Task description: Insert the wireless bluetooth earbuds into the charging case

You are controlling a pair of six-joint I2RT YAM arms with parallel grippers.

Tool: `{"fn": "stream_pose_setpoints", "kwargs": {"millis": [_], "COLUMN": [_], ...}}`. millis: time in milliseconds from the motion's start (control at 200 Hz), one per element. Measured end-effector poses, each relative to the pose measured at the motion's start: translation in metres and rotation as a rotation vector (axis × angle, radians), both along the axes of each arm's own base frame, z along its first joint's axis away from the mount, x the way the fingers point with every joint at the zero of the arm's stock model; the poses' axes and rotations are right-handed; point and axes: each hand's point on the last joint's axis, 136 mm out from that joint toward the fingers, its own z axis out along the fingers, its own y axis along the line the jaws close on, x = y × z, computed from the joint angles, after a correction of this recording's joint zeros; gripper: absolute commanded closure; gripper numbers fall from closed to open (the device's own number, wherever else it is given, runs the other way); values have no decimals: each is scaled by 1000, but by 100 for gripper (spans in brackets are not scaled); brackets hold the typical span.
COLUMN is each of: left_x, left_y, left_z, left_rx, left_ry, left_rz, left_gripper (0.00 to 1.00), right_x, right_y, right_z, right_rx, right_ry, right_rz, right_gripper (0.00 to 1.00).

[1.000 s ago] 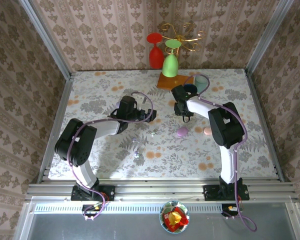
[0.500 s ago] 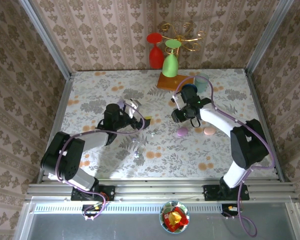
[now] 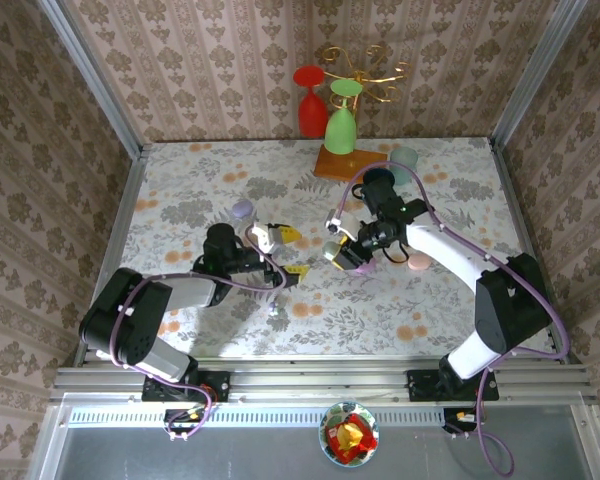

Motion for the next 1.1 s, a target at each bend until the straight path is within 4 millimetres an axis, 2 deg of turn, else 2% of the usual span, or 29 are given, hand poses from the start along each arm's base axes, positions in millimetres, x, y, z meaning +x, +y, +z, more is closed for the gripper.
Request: {"fn": "stream_pose_setpoints", "kwargs": {"millis": [140,245,600,715,880,1100], "left_x": [-12,-16,-34,-36,-38,-39], "left_y": [-2,-3,-11,-12,-12,-12], "left_z": [15,15,18,16,18,20], "left_rx": [-58,-74,-90,-87,-88,-90], "left_ry": [-9,12,34,59,77,84], "left_rz": [-81,-117,-198,-212,-230,-241], "left_gripper": [21,24,37,43,51,51], "right_x": [-22,-31,-32,-33,-36,-38], "right_y": [19,31,49,52,49,46], "right_z": [19,38,74,78,72,65], "right_rx": [59,111,169,170,148,119], "right_ry": [-45,-88,-168,-173,-154,-134], "right_rz": [139,216,280,290,297,303], "right_gripper": [76,77,78,78,78,80]}}
